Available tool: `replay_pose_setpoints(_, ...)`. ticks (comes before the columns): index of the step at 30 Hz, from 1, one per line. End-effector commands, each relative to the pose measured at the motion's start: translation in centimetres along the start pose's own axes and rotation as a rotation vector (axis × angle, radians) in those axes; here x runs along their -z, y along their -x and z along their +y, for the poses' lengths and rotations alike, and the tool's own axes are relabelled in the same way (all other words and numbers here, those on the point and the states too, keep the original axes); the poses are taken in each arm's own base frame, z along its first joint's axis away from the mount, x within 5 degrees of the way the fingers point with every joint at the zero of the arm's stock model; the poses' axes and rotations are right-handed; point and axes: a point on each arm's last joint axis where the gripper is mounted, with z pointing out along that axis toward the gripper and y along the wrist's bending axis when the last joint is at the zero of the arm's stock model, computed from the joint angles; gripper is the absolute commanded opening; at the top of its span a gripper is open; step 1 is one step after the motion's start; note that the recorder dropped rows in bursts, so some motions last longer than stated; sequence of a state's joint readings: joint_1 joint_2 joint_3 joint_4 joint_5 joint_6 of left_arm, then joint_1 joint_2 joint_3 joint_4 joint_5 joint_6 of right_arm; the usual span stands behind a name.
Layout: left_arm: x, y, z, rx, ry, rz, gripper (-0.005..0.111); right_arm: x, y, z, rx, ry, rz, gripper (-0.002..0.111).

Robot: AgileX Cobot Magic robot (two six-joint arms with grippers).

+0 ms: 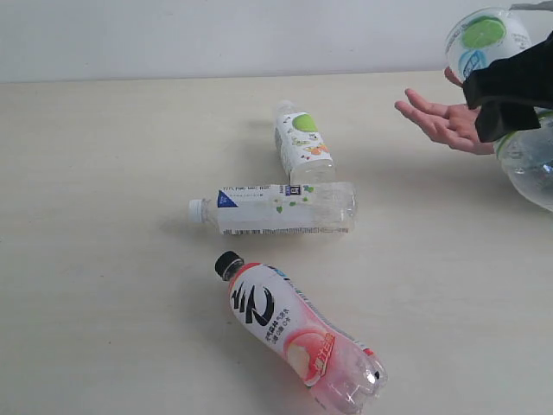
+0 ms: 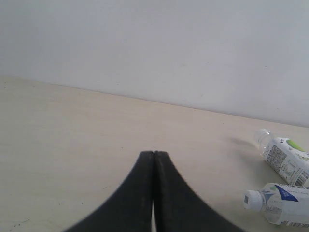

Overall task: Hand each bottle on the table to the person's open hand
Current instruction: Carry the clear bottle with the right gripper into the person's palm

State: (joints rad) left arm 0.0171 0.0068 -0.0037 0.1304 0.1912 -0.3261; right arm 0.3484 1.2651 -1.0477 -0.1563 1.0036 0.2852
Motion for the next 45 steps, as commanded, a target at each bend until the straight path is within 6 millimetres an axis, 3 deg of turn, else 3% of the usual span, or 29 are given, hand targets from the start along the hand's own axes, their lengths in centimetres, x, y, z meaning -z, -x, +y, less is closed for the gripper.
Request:
replay_pose_setpoints(1, 0.0, -0.1, 0.0, 0.006, -0.002, -0.007, 0.000, 1.1, -0.1, -0.4, 0.027, -0.023, -0.034, 0.000)
replay_pose_setpoints(6, 0.0, -0.1, 0.0, 0.006, -0.002, -0.007, 0.000, -0.1, 0.5, -0.8, 0.064, -0.092, -0.014, 0.000)
replay_pose_setpoints(13, 0.0, -0.1, 0.0, 0.006, -0.002, -0.007, 0.000, -2.9, 4.2, -1.7, 0.022, -0.123, 0.030, 0.000)
replay_pose_setpoints(19, 0.0, -0.1, 0.0, 0.006, -0.002, -0.007, 0.000, -7.4, 6.6, -2.0, 0.016, -0.138, 0.090, 0.000)
replay_pose_setpoints(29, 0.0, -0.1, 0.0, 0.006, -0.002, -0.007, 0.000, -14.7, 6.6, -1.1, 0.032, -0.118, 0.193, 0.000)
replay_pose_setpoints(36, 0.0, -0.1, 0.0, 0.006, -0.002, -0.007, 0.000, -15.7, 6.6, -0.9, 0.020, -0.104, 0.186, 0.000)
replay_pose_setpoints(39, 0.0, -0.1, 0.0, 0.006, -0.002, -0.007, 0.000, -15.7, 6.6, -0.9, 0.020, -0.104, 0.186, 0.009)
replay_pose_setpoints(45, 0.0, -0.1, 0.0, 0.006, -0.002, -0.007, 0.000, -15.7, 6.6, -0.9, 0.020, -0.104, 0.186, 0.039)
